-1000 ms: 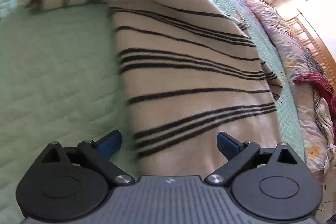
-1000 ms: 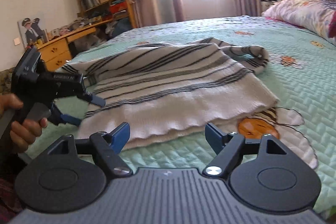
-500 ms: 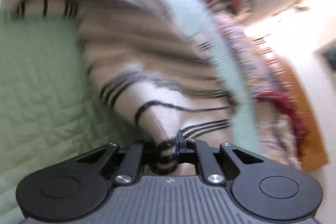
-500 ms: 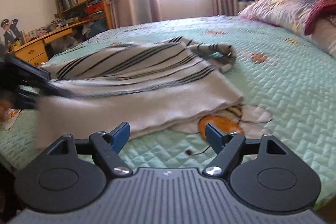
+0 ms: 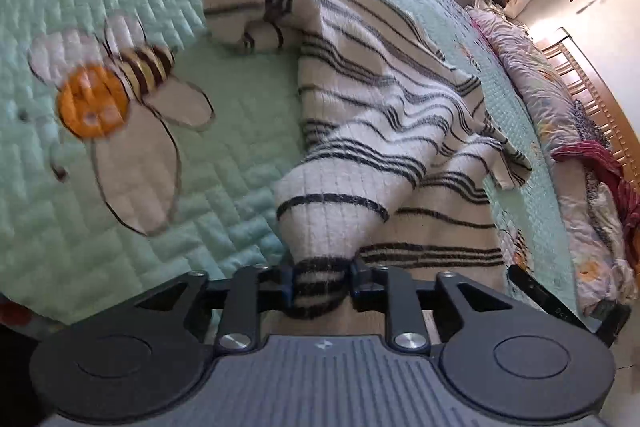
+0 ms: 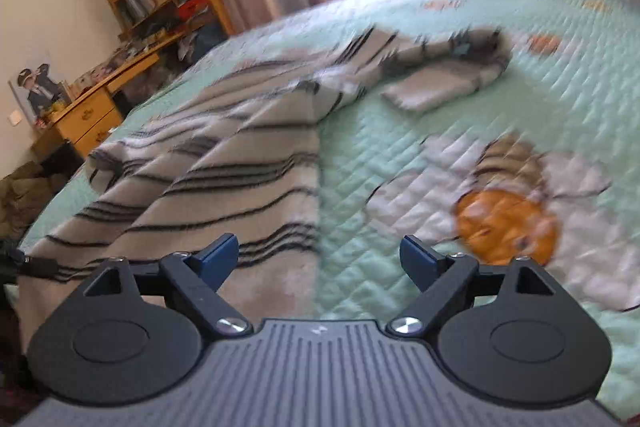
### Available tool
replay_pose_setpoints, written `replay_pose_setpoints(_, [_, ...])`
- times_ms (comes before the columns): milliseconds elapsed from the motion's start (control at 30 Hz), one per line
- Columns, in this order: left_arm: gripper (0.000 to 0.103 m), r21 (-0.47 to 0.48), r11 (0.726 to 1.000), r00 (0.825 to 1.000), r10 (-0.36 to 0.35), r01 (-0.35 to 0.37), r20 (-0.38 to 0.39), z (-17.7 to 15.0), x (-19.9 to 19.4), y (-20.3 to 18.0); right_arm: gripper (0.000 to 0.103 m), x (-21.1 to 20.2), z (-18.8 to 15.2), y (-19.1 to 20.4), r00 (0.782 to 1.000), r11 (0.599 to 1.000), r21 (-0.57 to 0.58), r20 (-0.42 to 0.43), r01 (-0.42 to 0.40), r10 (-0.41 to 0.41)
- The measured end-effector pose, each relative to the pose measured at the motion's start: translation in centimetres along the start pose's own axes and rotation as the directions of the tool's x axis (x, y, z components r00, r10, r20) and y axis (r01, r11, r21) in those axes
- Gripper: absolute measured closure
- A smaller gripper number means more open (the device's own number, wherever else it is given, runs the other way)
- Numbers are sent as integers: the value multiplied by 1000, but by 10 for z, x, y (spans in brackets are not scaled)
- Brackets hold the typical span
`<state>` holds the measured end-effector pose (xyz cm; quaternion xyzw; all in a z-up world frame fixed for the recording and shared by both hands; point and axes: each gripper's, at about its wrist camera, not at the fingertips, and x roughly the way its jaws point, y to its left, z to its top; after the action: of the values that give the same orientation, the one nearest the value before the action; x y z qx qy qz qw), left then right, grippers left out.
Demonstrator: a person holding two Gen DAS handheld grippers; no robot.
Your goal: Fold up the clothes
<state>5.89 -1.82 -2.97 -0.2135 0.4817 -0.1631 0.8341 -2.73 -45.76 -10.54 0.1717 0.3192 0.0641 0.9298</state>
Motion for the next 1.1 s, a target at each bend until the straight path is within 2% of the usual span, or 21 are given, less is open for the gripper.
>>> replay_pose_setpoints(133, [62,6,1000,995,19,-20,101,5,-38,14,15,9,5,0,1000,1000,-26,-21,-15,15])
replay_pose_setpoints(200, [51,-18,1000,987,19,-16,159,11,-52,22,15,8,11,-10,999,997,52,3,-51,51])
replay_pose_setpoints(267, [45,-62,997,977,62,-50,206,22,-56,27,15,9,20,-21,998,992,115,23,-55,53])
replay_pose_setpoints(367, [43,-98,988,949,145,-122,280,42,-59,32,15,12,33,-32,998,982,177,46,-59,52])
replay_pose_setpoints(467, [34,-105,967,919,254,-232,303,67,-48,36,15,19,45,-21,990,969,207,67,-137,126])
replay_pose_setpoints(533, [33,-78,947,898,322,-313,299,83,-29,40,15,26,57,13,988,986,83,67,-145,140])
replay_pose_setpoints(567, [33,-56,942,898,333,-331,289,90,-16,42,15,30,63,31,987,989,14,67,-146,145])
replay_pose_setpoints(600, [33,-32,939,900,336,-341,277,96,-3,44,15,35,68,58,989,986,-112,68,-125,133])
replay_pose_setpoints(633, [33,-7,936,902,340,-351,264,103,11,45,15,41,71,87,989,966,-235,73,-105,126])
replay_pose_setpoints(700, [33,31,935,910,337,-354,241,111,38,49,15,56,77,140,986,899,-427,82,-95,143])
replay_pose_setpoints(733, [33,24,929,905,354,-370,235,114,49,51,14,65,79,165,985,866,-493,88,-89,152])
replay_pose_setpoints(800, [33,-18,933,907,353,-358,229,120,62,59,14,89,88,215,982,807,-585,92,-82,167])
replay_pose_setpoints(900, [32,-53,950,914,310,-307,263,130,71,66,13,128,108,277,975,717,-685,48,-127,218])
replay_pose_setpoints(967, [33,-31,969,921,242,-245,305,134,72,68,13,160,115,318,973,620,-762,-57,-187,223])
replay_pose_setpoints(1000, [35,-29,978,924,203,-205,324,133,72,72,13,176,114,335,969,561,-798,-113,-219,218])
replay_pose_setpoints(1033, [35,-36,984,923,174,-172,343,132,69,77,18,193,109,348,972,492,-842,-147,-221,184])
replay_pose_setpoints(1100, [34,-47,990,915,142,-135,378,128,63,89,24,223,90,366,993,334,-936,-95,-113,68])
